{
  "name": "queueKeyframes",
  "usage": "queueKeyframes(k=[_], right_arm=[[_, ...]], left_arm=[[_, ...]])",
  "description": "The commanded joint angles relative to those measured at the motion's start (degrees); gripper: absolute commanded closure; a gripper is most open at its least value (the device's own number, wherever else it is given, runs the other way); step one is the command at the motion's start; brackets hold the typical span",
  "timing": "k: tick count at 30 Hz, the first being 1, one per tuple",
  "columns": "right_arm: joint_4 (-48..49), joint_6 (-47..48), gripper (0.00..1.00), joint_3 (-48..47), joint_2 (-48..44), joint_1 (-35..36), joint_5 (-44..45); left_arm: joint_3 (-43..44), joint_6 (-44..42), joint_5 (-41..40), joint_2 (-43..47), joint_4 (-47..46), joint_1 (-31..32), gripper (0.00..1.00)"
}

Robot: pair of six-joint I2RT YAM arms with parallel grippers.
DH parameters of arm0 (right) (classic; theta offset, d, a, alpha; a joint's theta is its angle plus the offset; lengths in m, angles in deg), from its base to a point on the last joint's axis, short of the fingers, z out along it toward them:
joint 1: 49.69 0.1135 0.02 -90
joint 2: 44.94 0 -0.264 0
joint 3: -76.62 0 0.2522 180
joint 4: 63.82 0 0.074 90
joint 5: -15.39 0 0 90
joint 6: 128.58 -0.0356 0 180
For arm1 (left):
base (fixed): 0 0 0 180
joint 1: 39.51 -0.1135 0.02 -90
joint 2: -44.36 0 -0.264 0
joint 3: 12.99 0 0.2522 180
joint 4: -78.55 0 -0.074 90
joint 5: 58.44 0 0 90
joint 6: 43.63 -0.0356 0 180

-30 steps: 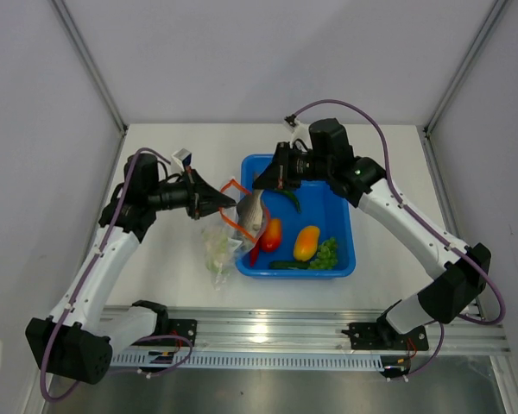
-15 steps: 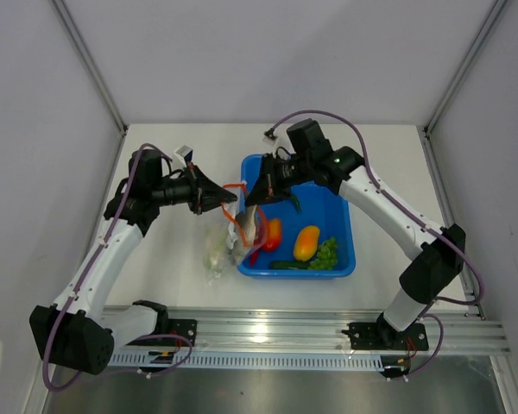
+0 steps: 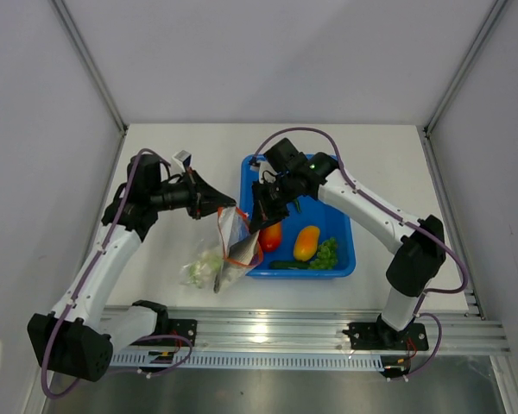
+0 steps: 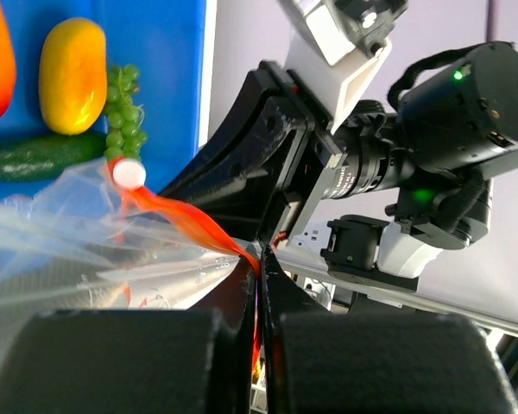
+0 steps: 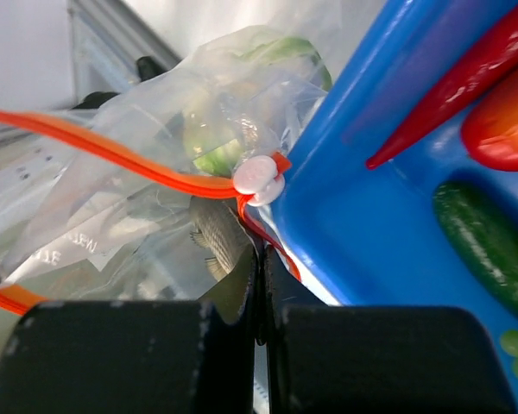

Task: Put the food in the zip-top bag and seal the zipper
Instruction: Place the fake fish in the zipper food storage bag.

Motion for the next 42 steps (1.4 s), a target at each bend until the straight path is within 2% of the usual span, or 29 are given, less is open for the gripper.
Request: queueKeyframes(k=[1, 13, 23, 27, 32, 37, 42], right_arm=[[-1.1, 2.3, 1.0, -2.0, -0.8, 1.8, 6.9], [12.2, 1.0, 1.0, -6.7, -3.4, 0.7, 12.9], [10.6, -10.3, 1.0, -9.8, -2.3, -2.1, 9.4], [18.9, -14.9, 1.0, -2.2, -6.2, 0.6, 13.2], [27.8, -21.5, 1.0, 10.7, -12.2, 7.0, 24.6], [30.7, -24.5, 1.0, 13.8, -13.7, 14.6, 31.4], [25.6, -23.1, 1.0, 11.1, -11.9, 18.3, 35.4]], left_arm=[[0.4, -1.1, 0.0, 2.9, -0.3, -0.4, 0.99], [3.7, -8.4, -3.8, 4.9, 12.0, -0.4, 0.99], [-0.5, -13.6, -7.3, 9.6, 18.2, -0.4, 0.99], [-0.2, -14.4, -9.0, 11.0, 20.5, -0.4, 1.0], [0.2, -17.2, -15.0, 13.5, 28.2, -0.4, 0.99], [-5.8, -18.4, -17.8, 18.9, 30.5, -0.2, 0.99], [-9.5, -19.2, -19.9, 23.3, 33.0, -0.3, 0.99]])
